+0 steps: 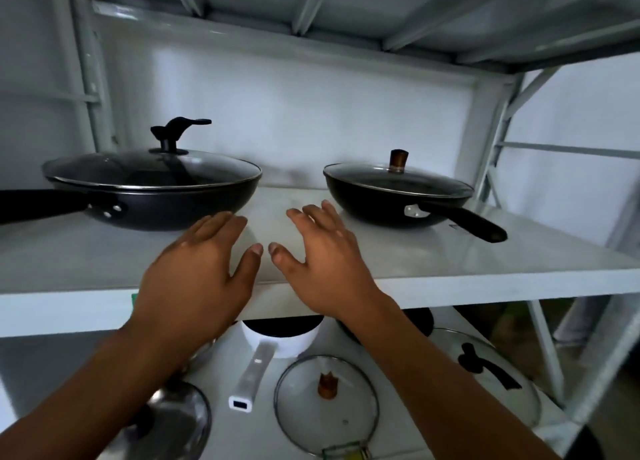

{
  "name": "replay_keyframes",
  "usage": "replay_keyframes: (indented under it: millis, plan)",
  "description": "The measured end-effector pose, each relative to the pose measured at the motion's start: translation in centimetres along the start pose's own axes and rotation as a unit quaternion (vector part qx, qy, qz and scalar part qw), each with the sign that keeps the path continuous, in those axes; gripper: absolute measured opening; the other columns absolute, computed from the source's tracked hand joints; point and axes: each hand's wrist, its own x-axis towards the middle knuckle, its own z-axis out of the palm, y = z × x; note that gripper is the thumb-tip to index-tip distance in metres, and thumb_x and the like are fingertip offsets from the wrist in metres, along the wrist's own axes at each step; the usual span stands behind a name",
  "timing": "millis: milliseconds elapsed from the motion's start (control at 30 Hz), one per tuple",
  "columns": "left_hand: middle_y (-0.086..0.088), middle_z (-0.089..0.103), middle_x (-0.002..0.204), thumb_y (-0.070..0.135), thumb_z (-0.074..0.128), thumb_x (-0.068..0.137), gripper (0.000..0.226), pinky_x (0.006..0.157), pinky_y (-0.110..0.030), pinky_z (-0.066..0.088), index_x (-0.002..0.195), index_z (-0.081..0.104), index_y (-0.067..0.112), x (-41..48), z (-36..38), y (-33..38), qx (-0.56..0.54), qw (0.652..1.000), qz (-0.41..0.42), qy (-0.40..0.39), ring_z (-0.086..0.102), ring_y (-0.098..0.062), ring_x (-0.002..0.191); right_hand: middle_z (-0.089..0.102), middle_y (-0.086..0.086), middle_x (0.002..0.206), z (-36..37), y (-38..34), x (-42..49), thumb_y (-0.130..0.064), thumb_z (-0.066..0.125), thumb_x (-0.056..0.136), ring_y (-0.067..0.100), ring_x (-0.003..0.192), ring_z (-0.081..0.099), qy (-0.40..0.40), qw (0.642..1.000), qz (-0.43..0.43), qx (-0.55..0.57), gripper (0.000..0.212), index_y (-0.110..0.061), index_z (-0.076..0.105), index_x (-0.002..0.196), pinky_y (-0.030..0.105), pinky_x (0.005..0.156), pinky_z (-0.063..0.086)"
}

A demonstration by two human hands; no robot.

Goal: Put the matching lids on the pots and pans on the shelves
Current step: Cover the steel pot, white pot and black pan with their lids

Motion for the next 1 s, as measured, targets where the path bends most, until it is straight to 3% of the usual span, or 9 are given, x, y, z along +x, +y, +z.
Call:
replay_keyframes:
  millis: [233,433,533,633,833,1000]
  plan:
    - [-0.001,0.053,0.142,0.045,0.045,0.089,0.05,0.098,-0.031,0.042,0.131,0.055,0.021,-6.7,-1.3,-2.4,0.003,0.999,0.016,0.044,0.051,-0.021,0.128,0.034,-0.001,0.157,3.2,-3.8,-6.0,-0.052,0.045,0.093,0.013,0.151,0.009,0.045,0.996,-0.055,0.05,0.061,-0.023,0.04,0.146,0.031,0.117,0.014]
    - [0.001,0.057,0.137,0.044,0.042,0.092,0.044,0.091,-0.033,0.049,0.128,0.056,0.023,-13.1,-0.4,-7.3,0.002,0.999,0.002,0.032,0.059,-0.022,0.117,0.047,0.003,0.146,9.8,-6.2,-10.8,-0.043,0.05,0.091,0.016,0.145,0.028,0.086,0.986,-0.101,0.1,0.052,-0.015,0.053,0.135,0.038,0.116,0.03]
    - [0.007,0.06,0.128,0.04,0.044,0.092,0.034,0.079,-0.031,0.053,0.121,0.057,0.028,-14.8,0.7,-10.3,0.0,0.999,-0.01,0.031,0.063,-0.019,0.105,0.057,0.002,0.13,13.0,-6.4,-12.1,-0.032,0.061,0.088,0.015,0.127,0.045,0.099,0.982,-0.12,0.106,0.039,-0.013,0.061,0.122,0.027,0.108,0.036]
    - [0.012,0.06,0.124,0.038,0.049,0.091,0.027,0.072,-0.03,0.052,0.118,0.053,0.034,-15.8,2.5,-13.5,0.02,0.999,-0.031,0.027,0.063,-0.018,0.102,0.061,0.002,0.121,16.2,-5.9,-12.4,-0.031,0.062,0.087,0.013,0.116,0.05,0.051,0.987,-0.113,0.098,0.034,-0.013,0.064,0.116,0.026,0.098,0.042]
    - [0.005,0.06,0.126,0.04,0.044,0.091,0.027,0.07,-0.036,0.053,0.116,0.049,0.034,-15.6,7.4,-18.8,0.048,0.995,-0.085,-0.037,0.063,-0.024,0.1,0.059,0.001,0.124,21.8,-3.9,-10.4,-0.038,0.056,0.091,0.017,0.118,0.05,-0.088,0.993,-0.033,0.065,0.039,-0.017,0.059,0.124,0.026,0.093,0.037]
    - [0.004,0.058,0.128,0.04,0.043,0.091,0.03,0.07,-0.04,0.055,0.12,0.05,0.032,-14.6,11.3,-21.3,0.059,0.989,-0.114,-0.072,0.061,-0.027,0.106,0.06,-0.001,0.12,27.7,-5.6,-9.8,-0.042,0.051,0.09,0.019,0.114,0.051,-0.167,0.983,-0.037,0.065,0.037,-0.021,0.058,0.12,0.03,0.09,0.045]
